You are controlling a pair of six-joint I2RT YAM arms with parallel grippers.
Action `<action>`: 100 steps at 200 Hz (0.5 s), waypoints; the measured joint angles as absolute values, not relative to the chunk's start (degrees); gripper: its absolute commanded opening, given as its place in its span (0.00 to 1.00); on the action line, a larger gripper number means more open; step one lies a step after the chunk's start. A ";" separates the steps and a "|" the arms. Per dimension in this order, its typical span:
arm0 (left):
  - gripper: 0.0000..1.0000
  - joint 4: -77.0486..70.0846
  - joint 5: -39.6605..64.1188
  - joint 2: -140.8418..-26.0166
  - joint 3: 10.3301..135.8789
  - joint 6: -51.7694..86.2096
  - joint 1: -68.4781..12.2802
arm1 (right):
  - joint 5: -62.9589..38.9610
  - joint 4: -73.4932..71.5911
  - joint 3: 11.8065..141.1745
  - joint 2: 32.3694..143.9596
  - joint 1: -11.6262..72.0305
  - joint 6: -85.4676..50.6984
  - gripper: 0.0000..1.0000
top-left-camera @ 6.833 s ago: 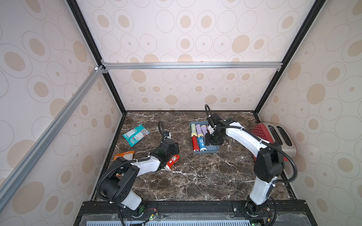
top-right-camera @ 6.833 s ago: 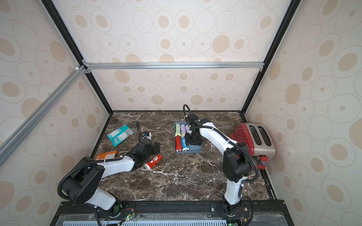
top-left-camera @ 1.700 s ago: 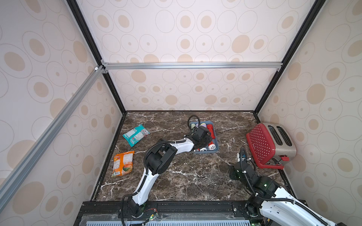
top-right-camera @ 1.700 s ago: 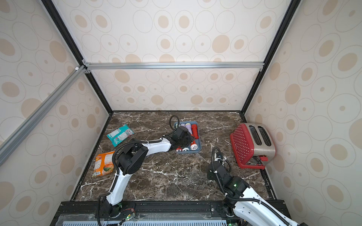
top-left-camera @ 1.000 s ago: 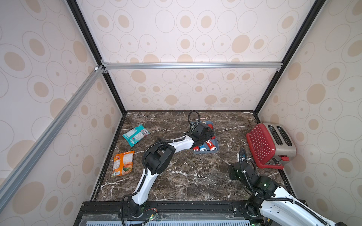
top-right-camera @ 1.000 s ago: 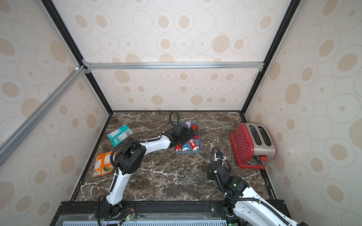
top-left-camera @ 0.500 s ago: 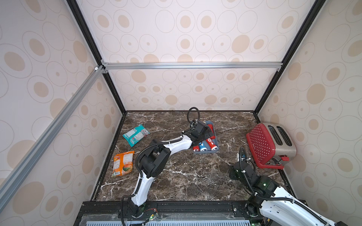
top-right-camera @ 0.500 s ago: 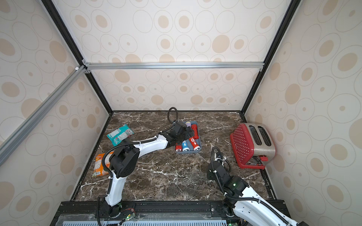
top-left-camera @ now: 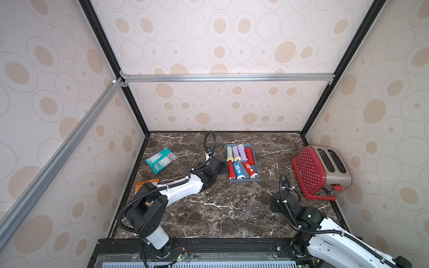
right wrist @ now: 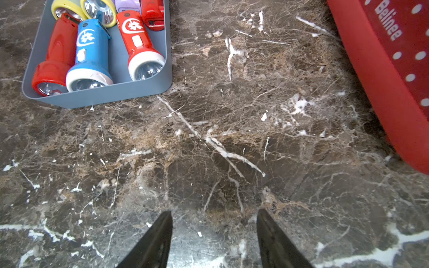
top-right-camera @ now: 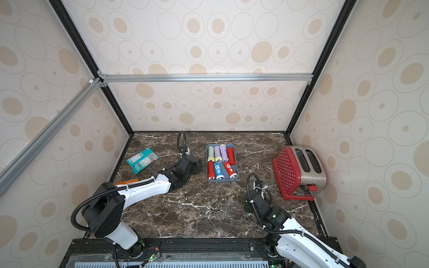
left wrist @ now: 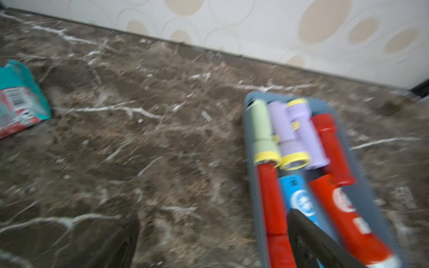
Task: Put the flashlights into the storage boxes
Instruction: Place the flashlight at the storage box, then reset both arms
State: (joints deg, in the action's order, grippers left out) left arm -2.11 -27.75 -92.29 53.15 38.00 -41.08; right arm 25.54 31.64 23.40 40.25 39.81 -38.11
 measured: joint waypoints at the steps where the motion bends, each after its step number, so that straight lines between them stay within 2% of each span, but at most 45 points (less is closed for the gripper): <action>1: 0.99 -2.22 -27.77 -92.31 52.66 37.87 -41.01 | 25.54 31.57 23.40 40.45 39.81 -38.11 0.60; 30: 0.99 -4.78 -28.40 -92.36 47.68 31.86 -39.88 | 25.54 31.31 23.81 46.04 39.81 -38.50 0.60; 62: 0.99 -15.57 -26.79 -90.21 40.01 29.15 -38.52 | 25.52 31.94 26.48 52.77 39.81 -39.55 0.64; 75: 0.99 -16.53 -24.23 -89.45 38.30 29.54 -36.80 | 25.34 32.80 28.84 55.07 39.79 -39.79 0.74; 84: 0.99 -17.50 -22.61 -88.95 37.76 29.56 -35.75 | 25.43 33.63 31.22 56.60 39.81 -39.68 0.89; 95: 0.99 -18.44 -21.74 -88.05 37.43 29.93 -34.76 | 25.80 34.50 34.70 58.57 39.81 -39.20 0.99; 100: 0.99 -18.90 -21.41 -87.64 37.32 30.17 -34.57 | 26.24 34.81 36.49 59.42 39.83 -38.92 1.00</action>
State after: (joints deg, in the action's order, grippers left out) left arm -18.90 -21.41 -87.64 37.32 30.17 -34.57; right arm 26.24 34.81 36.49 59.42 39.83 -38.92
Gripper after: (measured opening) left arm 0.986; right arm 0.945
